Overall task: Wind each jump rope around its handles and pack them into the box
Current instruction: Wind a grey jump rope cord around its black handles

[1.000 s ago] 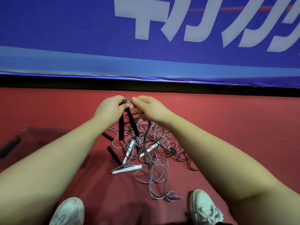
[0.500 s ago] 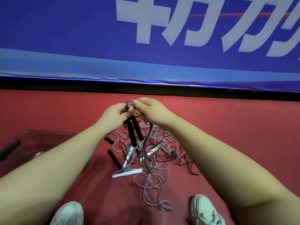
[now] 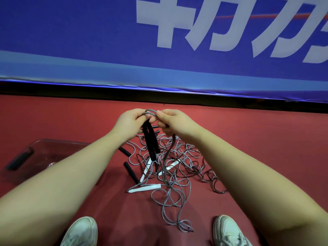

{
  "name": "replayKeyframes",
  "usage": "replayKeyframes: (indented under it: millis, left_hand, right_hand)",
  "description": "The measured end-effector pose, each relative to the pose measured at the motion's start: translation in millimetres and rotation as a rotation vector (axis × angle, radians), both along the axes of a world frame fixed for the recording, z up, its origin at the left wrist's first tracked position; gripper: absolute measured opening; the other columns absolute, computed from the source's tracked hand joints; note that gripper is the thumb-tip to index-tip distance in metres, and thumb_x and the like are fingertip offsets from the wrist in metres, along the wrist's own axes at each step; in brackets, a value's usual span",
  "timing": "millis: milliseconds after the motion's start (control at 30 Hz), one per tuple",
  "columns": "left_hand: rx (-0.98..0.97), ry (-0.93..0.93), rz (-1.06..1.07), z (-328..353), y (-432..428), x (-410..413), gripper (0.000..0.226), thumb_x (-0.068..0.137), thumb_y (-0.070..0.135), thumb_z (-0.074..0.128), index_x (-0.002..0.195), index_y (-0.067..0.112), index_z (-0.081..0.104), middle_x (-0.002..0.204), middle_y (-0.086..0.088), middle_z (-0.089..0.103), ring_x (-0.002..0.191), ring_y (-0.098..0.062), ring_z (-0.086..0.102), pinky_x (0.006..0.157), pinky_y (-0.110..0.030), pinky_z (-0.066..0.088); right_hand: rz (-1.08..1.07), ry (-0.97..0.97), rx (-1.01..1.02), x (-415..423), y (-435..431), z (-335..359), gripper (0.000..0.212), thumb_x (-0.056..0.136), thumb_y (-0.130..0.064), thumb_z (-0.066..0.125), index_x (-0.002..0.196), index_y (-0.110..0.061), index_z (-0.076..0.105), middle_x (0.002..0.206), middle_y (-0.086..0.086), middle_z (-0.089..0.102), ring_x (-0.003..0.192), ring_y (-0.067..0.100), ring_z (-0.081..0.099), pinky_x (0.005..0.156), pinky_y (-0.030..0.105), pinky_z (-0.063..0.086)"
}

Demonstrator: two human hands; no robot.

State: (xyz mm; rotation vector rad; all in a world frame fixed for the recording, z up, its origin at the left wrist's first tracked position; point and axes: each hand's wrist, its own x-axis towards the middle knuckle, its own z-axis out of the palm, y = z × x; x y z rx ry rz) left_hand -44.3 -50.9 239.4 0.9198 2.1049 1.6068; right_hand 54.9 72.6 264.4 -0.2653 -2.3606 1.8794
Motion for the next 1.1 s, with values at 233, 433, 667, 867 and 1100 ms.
replayKeyframes:
  millis: [233, 433, 667, 867, 1100]
  left_hand:
    - [0.066, -0.093, 0.111, 4, 8, -3, 0.025, 0.098, 0.002, 0.041, 0.104, 0.010, 0.064, 0.092, -0.007, 0.067, 0.082, -0.007, 0.065, 0.064, -0.016, 0.055]
    - [0.230, -0.151, 0.247, 12, 15, -11, 0.030, 0.095, -0.001, 0.039, 0.093, 0.016, 0.064, 0.093, -0.007, 0.064, 0.082, -0.014, 0.062, 0.058, -0.015, 0.052]
    - [0.356, -0.189, 0.266, 12, 10, -12, 0.036, 0.096, 0.000, 0.040, 0.084, 0.026, 0.061, 0.084, 0.001, 0.063, 0.082, -0.014, 0.062, 0.058, -0.018, 0.052]
    - [0.433, -0.208, 0.268, 18, 13, -8, 0.034, 0.097, 0.001, 0.040, 0.084, 0.025, 0.060, 0.087, 0.000, 0.062, 0.088, -0.017, 0.064, 0.062, -0.020, 0.053]
    - [0.487, -0.310, 0.285, 23, 12, -10, 0.033, 0.099, 0.001, 0.036, 0.086, 0.021, 0.058, 0.098, -0.013, 0.063, 0.087, -0.020, 0.065, 0.062, -0.023, 0.054]
  right_hand:
    - [-0.198, -0.052, 0.179, -6, 2, -18, 0.018, 0.101, -0.027, 0.040, 0.085, -0.021, 0.047, 0.062, -0.002, 0.049, 0.049, 0.012, 0.039, 0.049, 0.024, 0.032]
    - [-0.261, -0.060, 0.423, -7, 3, -27, 0.027, 0.103, -0.028, 0.032, 0.111, -0.012, 0.053, 0.070, -0.004, 0.051, 0.064, 0.013, 0.049, 0.058, 0.024, 0.036]
    - [-0.334, -0.033, 0.562, -5, 9, -29, 0.041, 0.101, -0.037, 0.035, 0.131, -0.012, 0.049, 0.117, 0.009, 0.061, 0.102, 0.021, 0.055, 0.083, 0.026, 0.037]
    - [-0.415, -0.160, 0.725, -7, 14, -29, 0.054, 0.098, -0.053, 0.027, 0.116, -0.010, 0.054, 0.094, 0.009, 0.061, 0.092, 0.029, 0.058, 0.072, 0.034, 0.041]
    - [-0.373, -0.153, 0.700, -4, 20, -28, 0.050, 0.099, -0.050, 0.024, 0.087, -0.009, 0.051, 0.073, 0.005, 0.052, 0.075, 0.026, 0.050, 0.066, 0.033, 0.036]
